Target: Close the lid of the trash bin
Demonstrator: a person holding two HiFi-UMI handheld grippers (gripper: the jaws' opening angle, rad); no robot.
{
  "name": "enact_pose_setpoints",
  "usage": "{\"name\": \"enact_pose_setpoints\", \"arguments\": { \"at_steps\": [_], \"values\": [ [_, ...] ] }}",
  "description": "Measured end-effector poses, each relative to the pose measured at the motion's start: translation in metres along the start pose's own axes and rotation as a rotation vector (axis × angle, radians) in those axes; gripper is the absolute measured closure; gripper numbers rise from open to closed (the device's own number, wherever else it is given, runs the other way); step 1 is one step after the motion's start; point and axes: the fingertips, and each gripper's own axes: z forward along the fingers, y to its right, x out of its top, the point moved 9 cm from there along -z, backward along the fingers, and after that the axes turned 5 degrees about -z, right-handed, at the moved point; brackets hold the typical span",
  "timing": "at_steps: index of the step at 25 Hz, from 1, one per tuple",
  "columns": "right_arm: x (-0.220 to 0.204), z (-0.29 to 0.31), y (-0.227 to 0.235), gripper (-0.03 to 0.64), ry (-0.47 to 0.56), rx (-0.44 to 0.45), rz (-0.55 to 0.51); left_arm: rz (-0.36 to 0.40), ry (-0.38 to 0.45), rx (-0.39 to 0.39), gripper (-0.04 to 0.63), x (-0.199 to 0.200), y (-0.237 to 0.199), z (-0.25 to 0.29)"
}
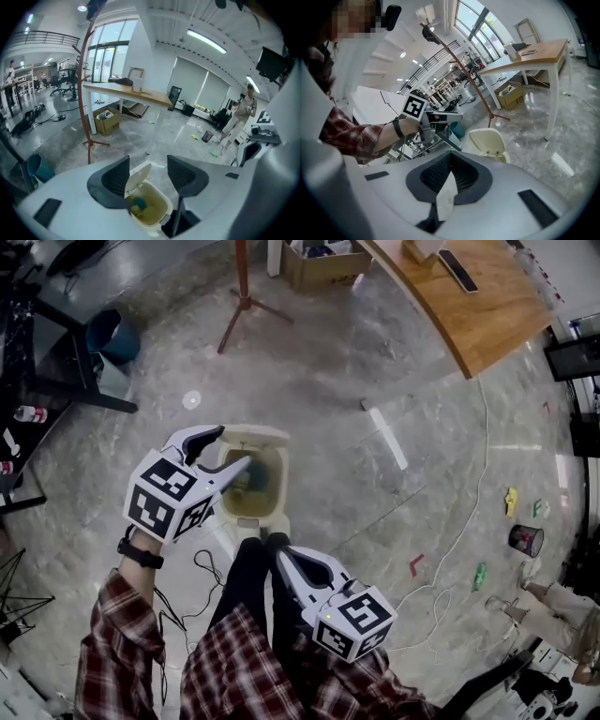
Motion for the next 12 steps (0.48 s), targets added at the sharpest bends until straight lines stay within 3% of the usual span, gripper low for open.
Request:
{"name": "enact_pose_setpoints", "arguments": {
  "at_steps": [8,12],
  "values": [
    [-0.037,0.002,0.022,0.604,-0.024,-0.026,0.104,0.216,-0.268,-0.009,0.354,-0.012,-0.039,0.072],
    [-0.057,0.004,0.031,0.604,-0.041,-0.037,0.149,0.255,-0.369,-0.051,0.354,-0.021,-0.051,0.097]
  ]
}}
